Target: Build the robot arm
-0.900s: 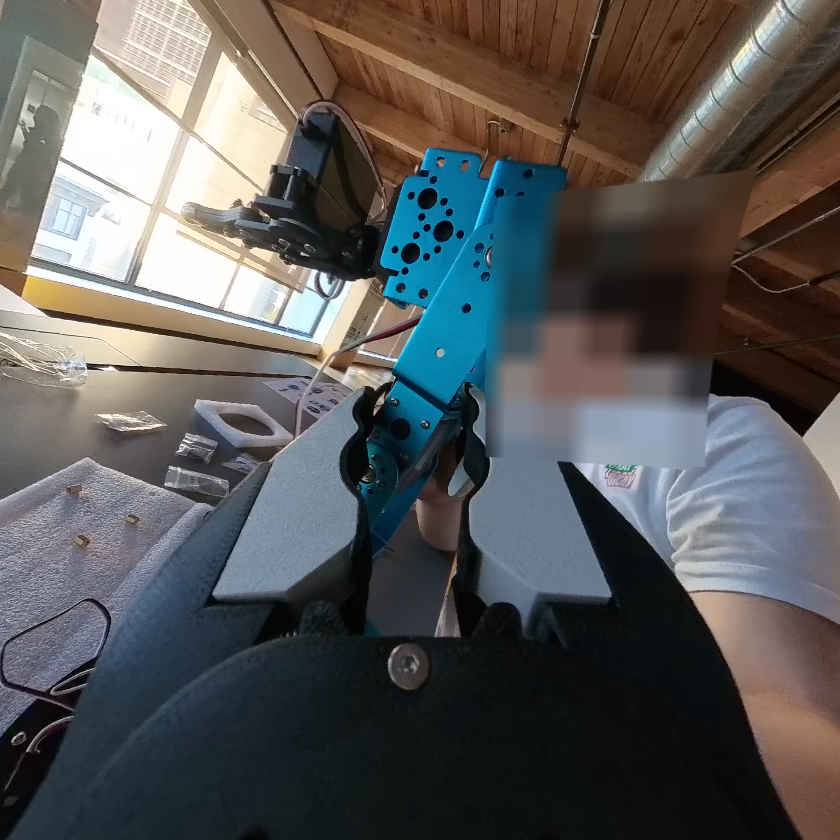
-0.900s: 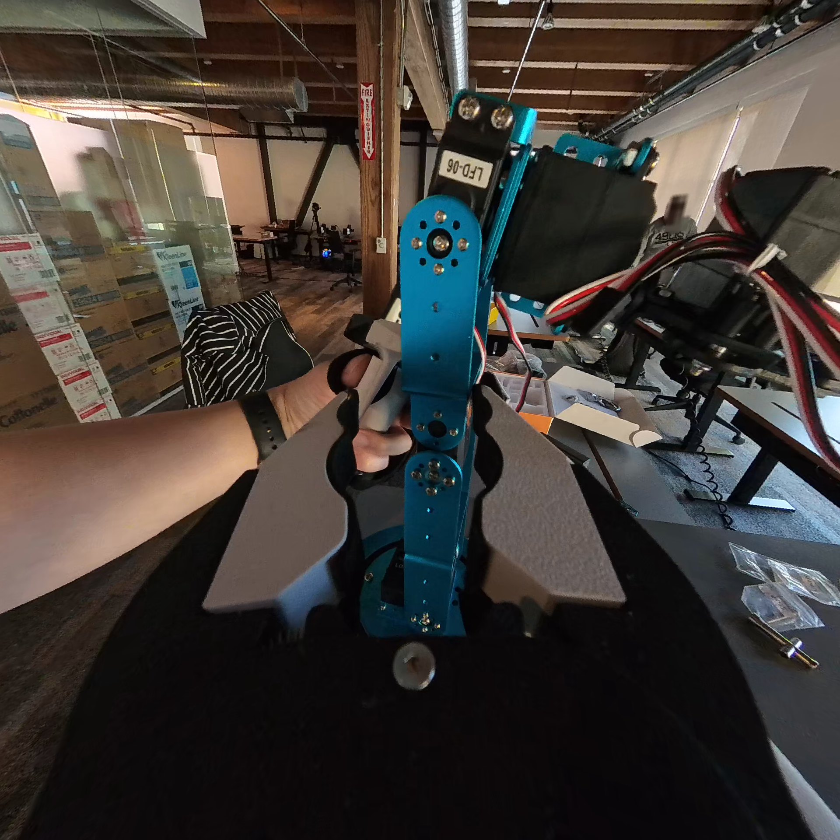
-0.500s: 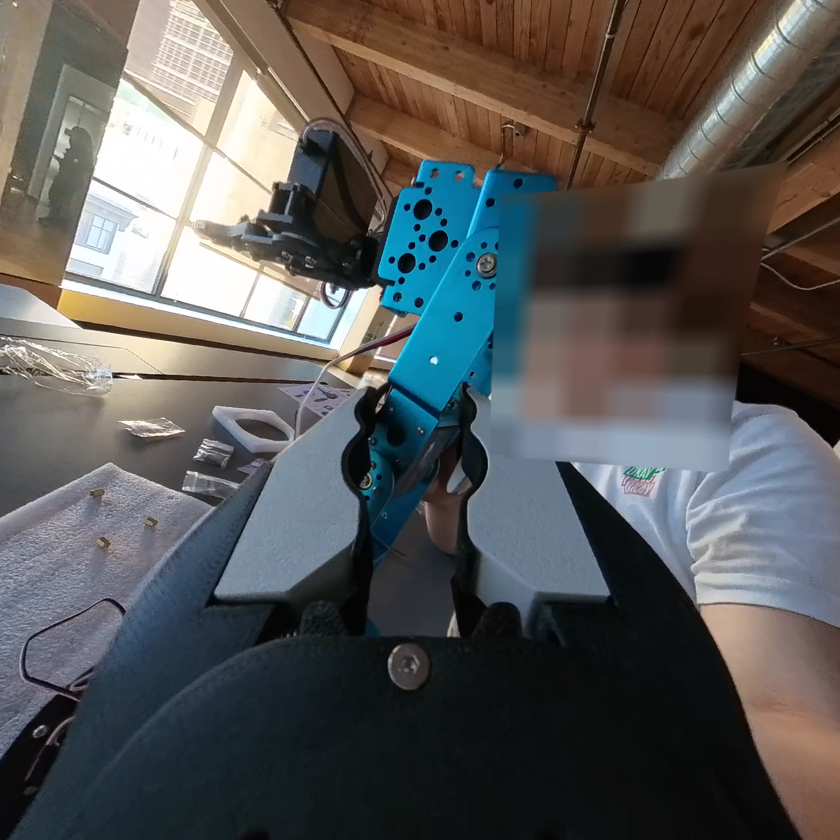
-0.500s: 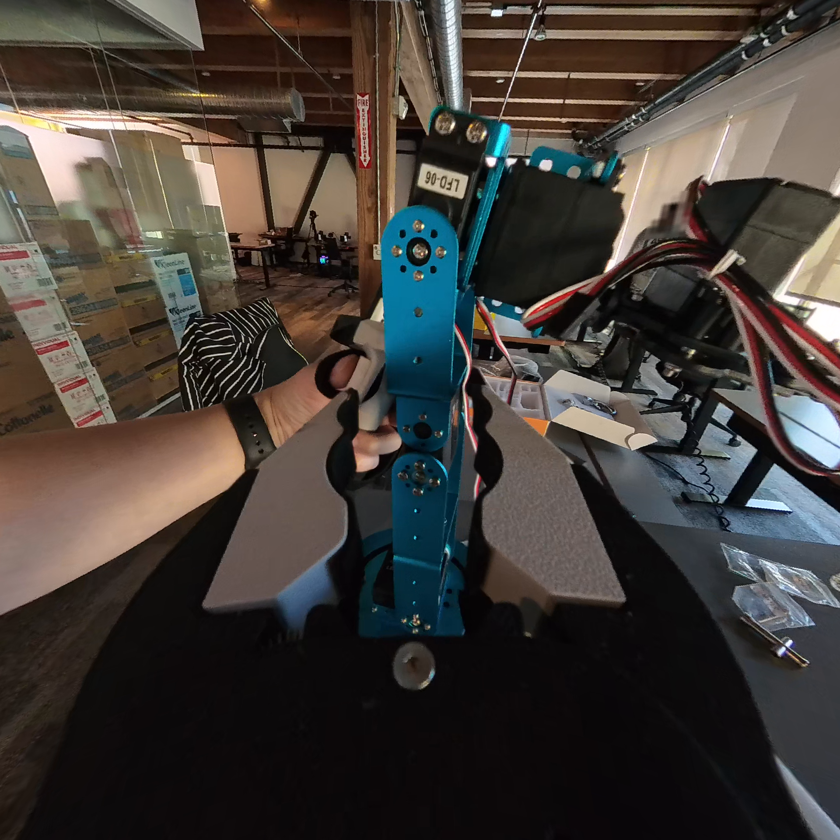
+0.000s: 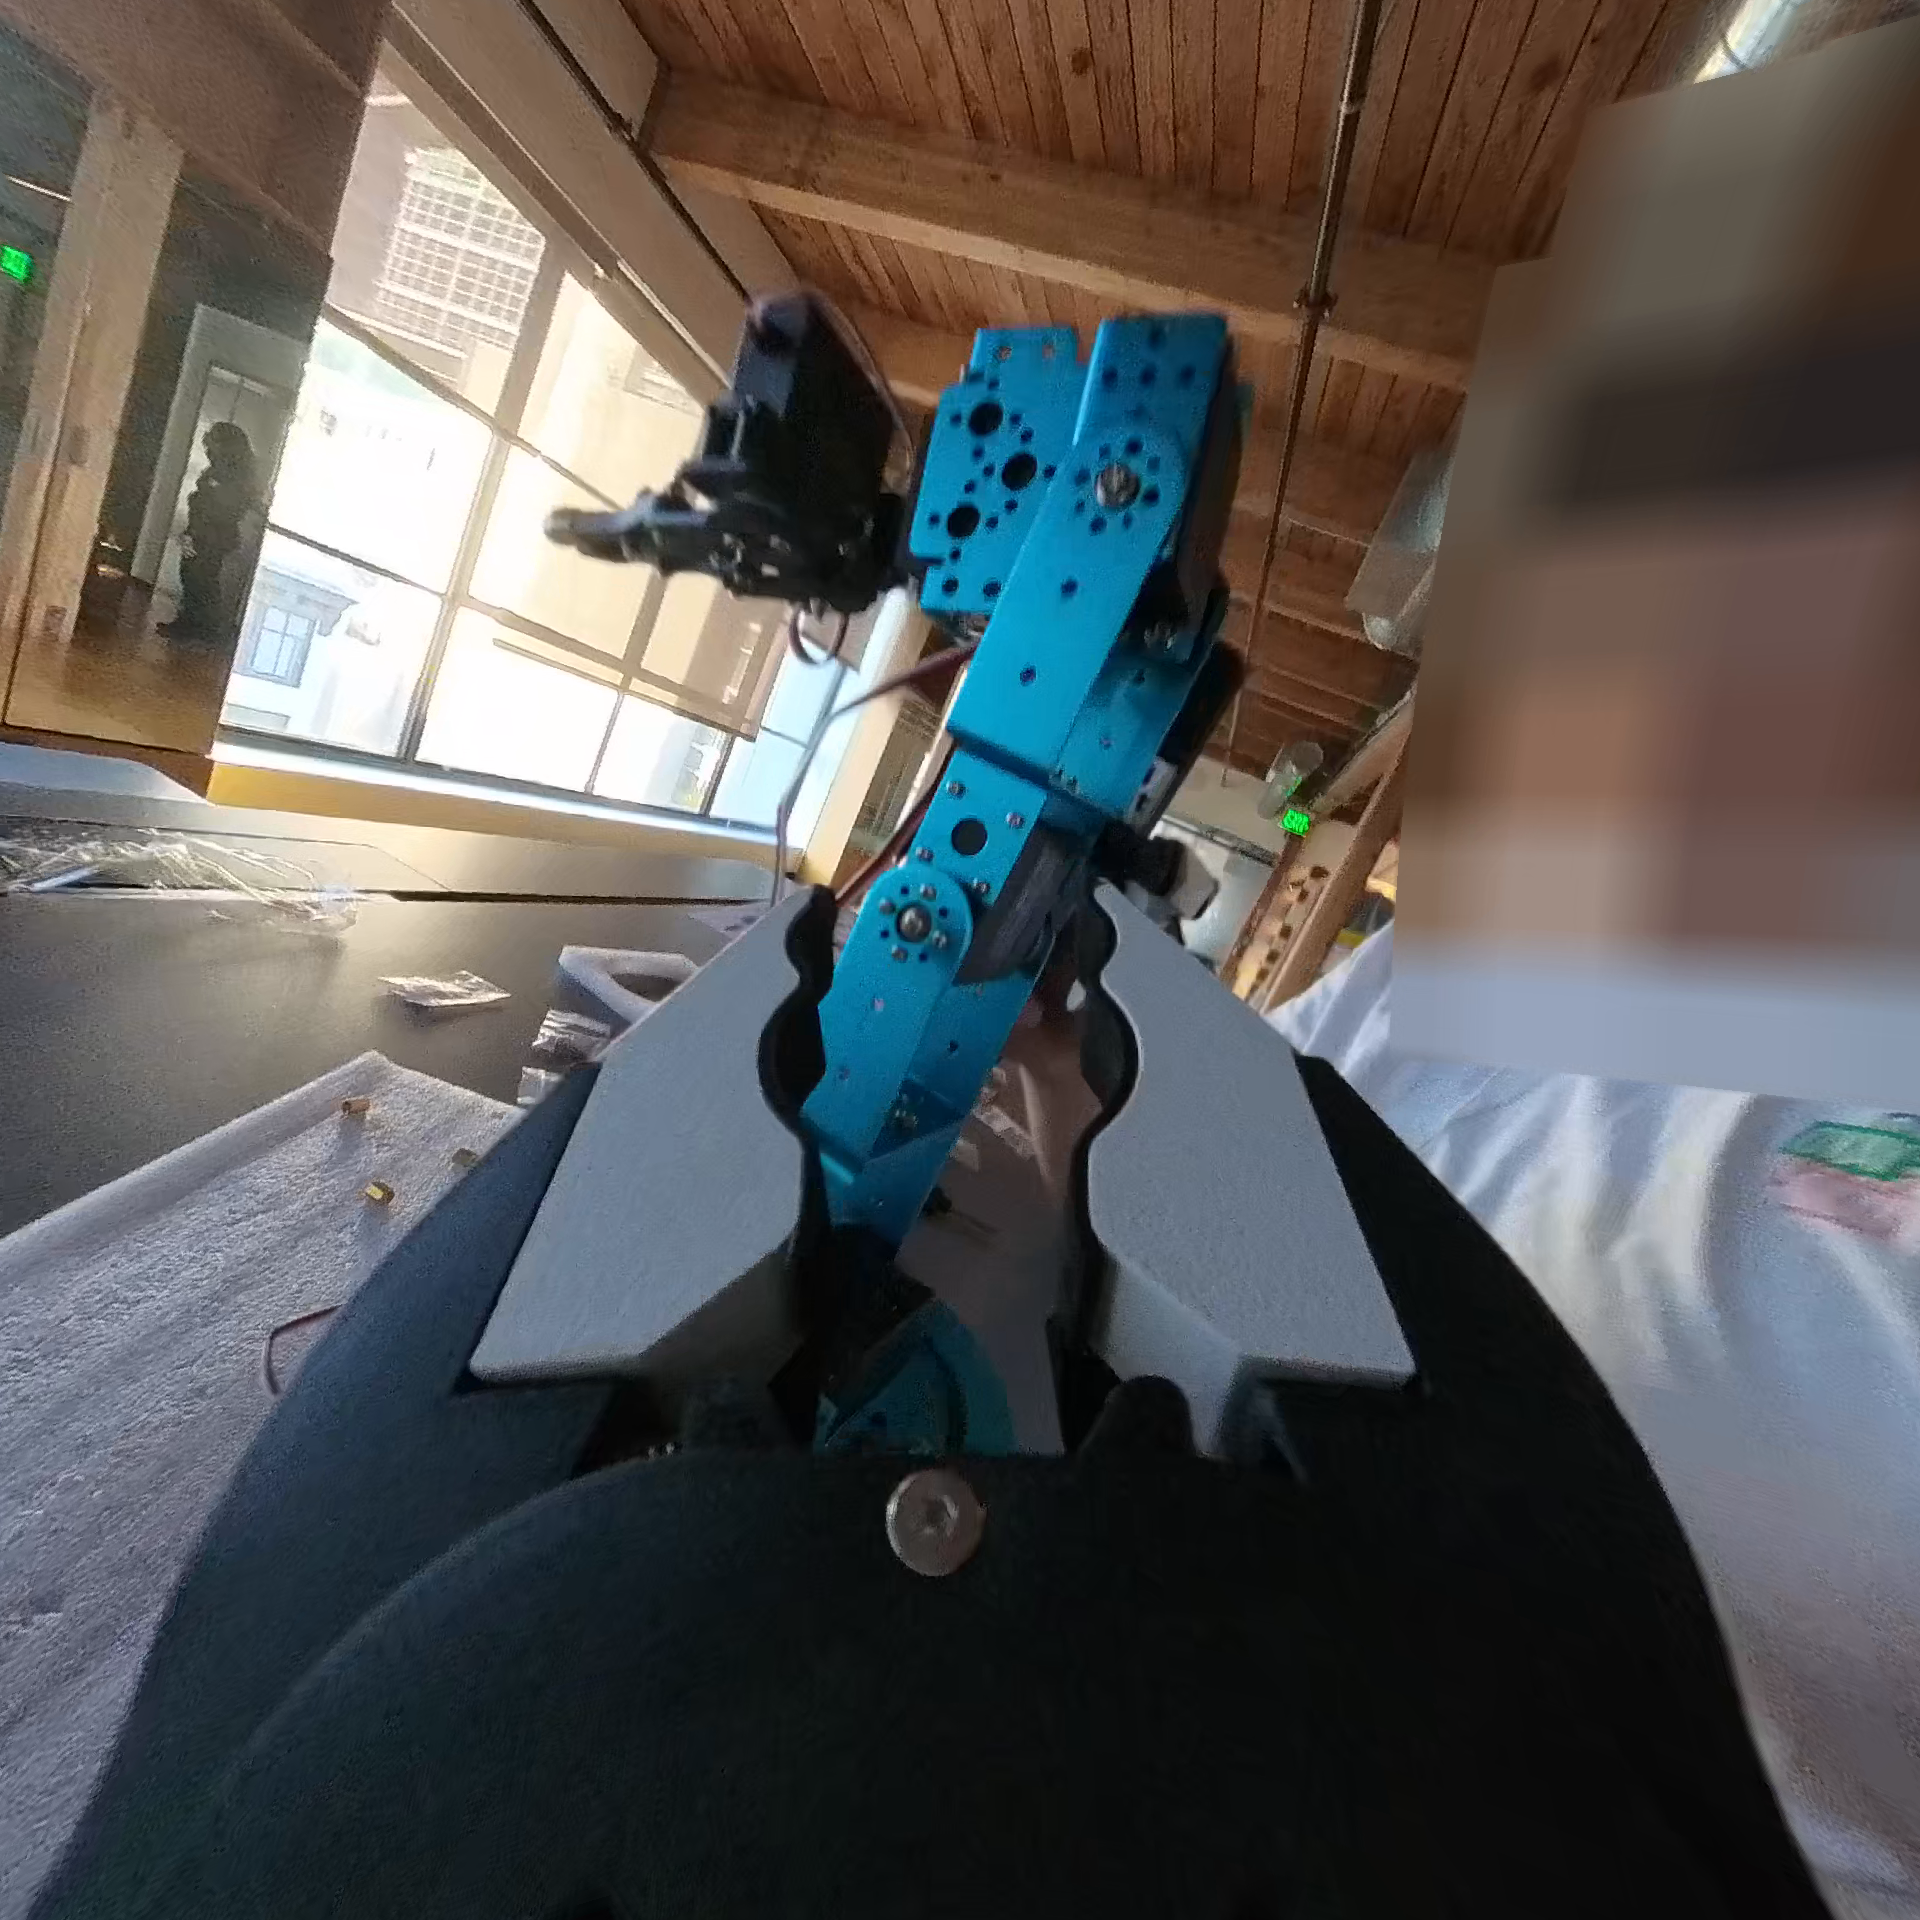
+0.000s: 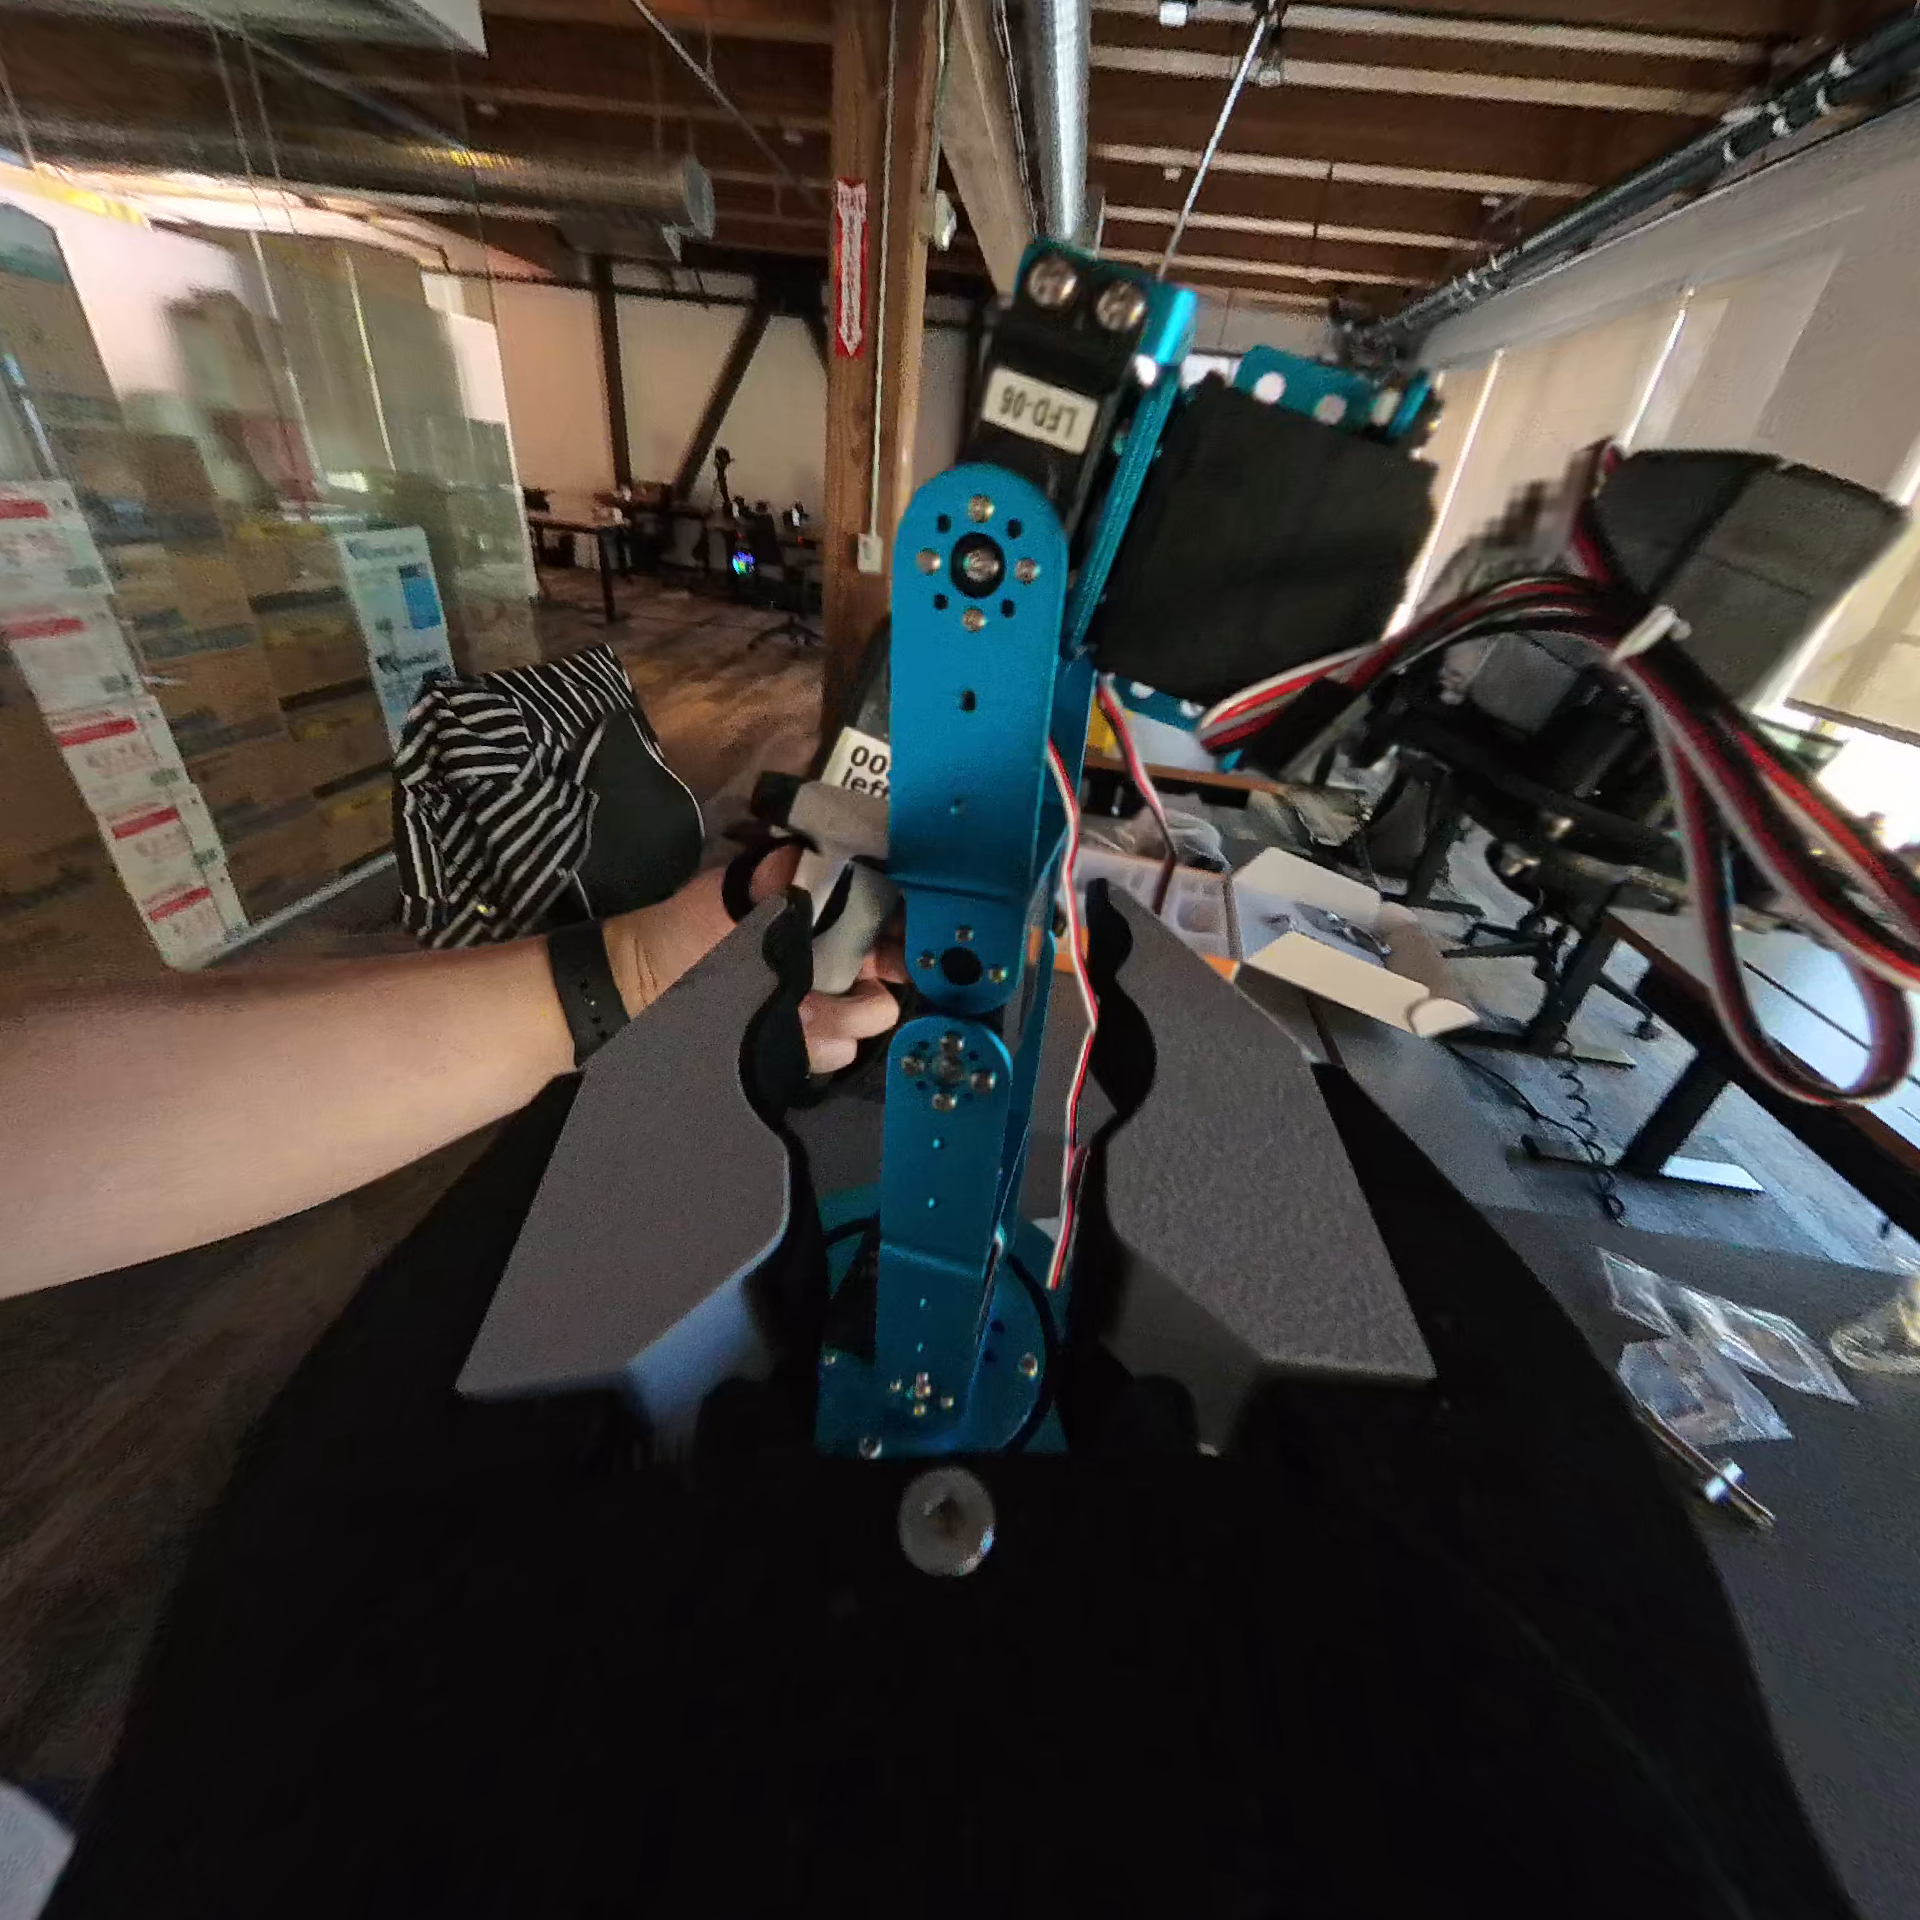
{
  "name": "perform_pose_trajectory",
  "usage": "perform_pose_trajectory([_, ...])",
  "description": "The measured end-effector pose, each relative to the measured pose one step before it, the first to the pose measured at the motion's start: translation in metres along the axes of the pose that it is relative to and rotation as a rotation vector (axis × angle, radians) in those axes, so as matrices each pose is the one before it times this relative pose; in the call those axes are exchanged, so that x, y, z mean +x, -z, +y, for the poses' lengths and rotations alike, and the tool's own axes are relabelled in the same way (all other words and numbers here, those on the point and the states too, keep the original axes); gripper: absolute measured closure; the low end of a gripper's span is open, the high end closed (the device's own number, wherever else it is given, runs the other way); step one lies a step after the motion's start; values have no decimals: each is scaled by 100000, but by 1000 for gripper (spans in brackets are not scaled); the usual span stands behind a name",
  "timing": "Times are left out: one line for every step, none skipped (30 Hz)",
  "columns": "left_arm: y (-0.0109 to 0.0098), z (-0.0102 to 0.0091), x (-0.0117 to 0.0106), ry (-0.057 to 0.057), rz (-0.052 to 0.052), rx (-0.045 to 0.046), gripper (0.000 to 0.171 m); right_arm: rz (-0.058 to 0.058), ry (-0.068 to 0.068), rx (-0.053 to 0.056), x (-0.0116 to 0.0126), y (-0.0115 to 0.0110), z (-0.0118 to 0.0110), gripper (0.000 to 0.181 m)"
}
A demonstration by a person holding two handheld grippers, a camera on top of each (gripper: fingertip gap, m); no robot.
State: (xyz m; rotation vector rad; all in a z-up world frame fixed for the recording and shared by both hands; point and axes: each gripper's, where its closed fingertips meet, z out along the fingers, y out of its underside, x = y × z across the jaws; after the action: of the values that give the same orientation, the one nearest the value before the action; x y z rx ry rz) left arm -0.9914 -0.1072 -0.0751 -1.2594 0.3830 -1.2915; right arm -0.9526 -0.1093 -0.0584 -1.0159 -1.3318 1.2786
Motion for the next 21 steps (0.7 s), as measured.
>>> perform_pose_trajectory([-152,525,23,-1190,1311,-1673,124,1850,784,-1520,-90,19,113,130])
perform_pose_trajectory([-208,509,107,-1680,1831,-1897,121,2342,-388,-997,-51,-22,24,132])
perform_pose_trajectory([-180,493,118,-1869,2225,-2186,119,2188,-1726,-1420,-78,-93,107,134])
perform_pose_trajectory([-218,428,61,-1292,2186,-2448,117,2095,-2385,-2157,-93,-188,247,140])
perform_pose_trajectory([-248,300,40,-332,2385,-2722,115,2827,-2179,-1878,26,-250,268,143])
perform_pose_trajectory([-207,204,72,15,2486,-2664,112,3942,-1370,-2150,199,-270,321,145])
perform_pose_trajectory([-133,171,45,-632,2171,-2552,112,3948,-417,-1589,202,-260,226,147])
perform_pose_trajectory([-65,169,-26,-1512,1818,-2656,113,3459,136,-42,126,-216,-18,148])
perform_pose_trajectory([-46,221,-88,-1952,1608,-3087,114,3397,111,447,176,-140,-109,150])
perform_pose_trajectory([-69,334,-126,-1892,1635,-3522,115,2895,-377,402,178,-140,-119,151])
perform_pose_trajectory([-144,465,-138,-1515,1772,-3710,115,1624,-1167,16,37,-153,-92,151])
perform_pose_trajectory([-254,504,-157,-1045,1794,-3162,115,880,-1604,-538,-8,-157,-25,150])
perform_pose_trajectory([-380,458,-147,-425,2099,-2152,115,188,-982,-173,-4,-192,-67,150])
perform_pose_trajectory([-439,260,-19,344,2852,-648,115,-555,-657,-360,-4,-234,-5,151])
perform_pose_trajectory([-444,-6,94,877,3483,1054,115,-1182,-1148,-1549,-50,-249,141,151])
perform_pose_trajectory([-431,10,43,953,2924,791,114,-1107,-1166,-1149,-9,-205,42,150])
perform_pose_trajectory([-385,285,-114,106,1832,-1104,117,638,-1414,213,283,-138,-122,151])
perform_pose_trajectory([-331,394,-196,-805,1268,-1886,122,-2123,-1474,-401,-146,-162,14,154])
perform_pose_trajectory([-266,410,-165,-544,823,-2048,125,-1667,-2652,-1015,-112,-86,51,155])
perform_pose_trajectory([-155,305,-93,-412,553,-1878,127,158,-1625,-978,96,37,44,155])
perform_pose_trajectory([-63,105,-32,-1271,265,-658,131,254,-871,-882,44,63,34,155])
